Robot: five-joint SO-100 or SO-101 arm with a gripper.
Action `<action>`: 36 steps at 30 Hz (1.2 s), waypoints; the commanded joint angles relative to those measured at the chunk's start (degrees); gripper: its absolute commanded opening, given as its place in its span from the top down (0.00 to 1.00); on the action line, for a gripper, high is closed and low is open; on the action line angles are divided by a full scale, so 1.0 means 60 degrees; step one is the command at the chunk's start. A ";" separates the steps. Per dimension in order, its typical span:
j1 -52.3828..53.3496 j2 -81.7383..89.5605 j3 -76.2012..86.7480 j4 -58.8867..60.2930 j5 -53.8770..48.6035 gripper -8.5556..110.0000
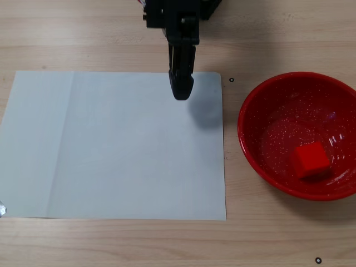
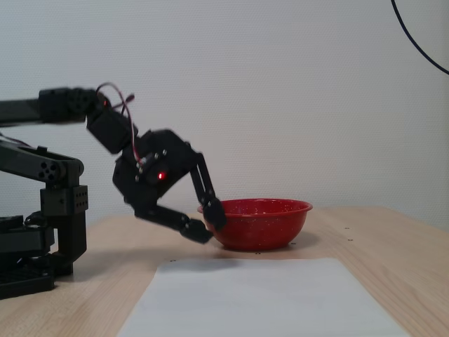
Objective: Grasp the red cube and put it in the red bowl.
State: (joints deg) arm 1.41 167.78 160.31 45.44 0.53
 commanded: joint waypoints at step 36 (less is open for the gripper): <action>0.0630 0.3325 0.2915 0.0454 -0.0396 0.93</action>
State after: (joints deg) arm 4.39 186.24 177.54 47.81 -3.08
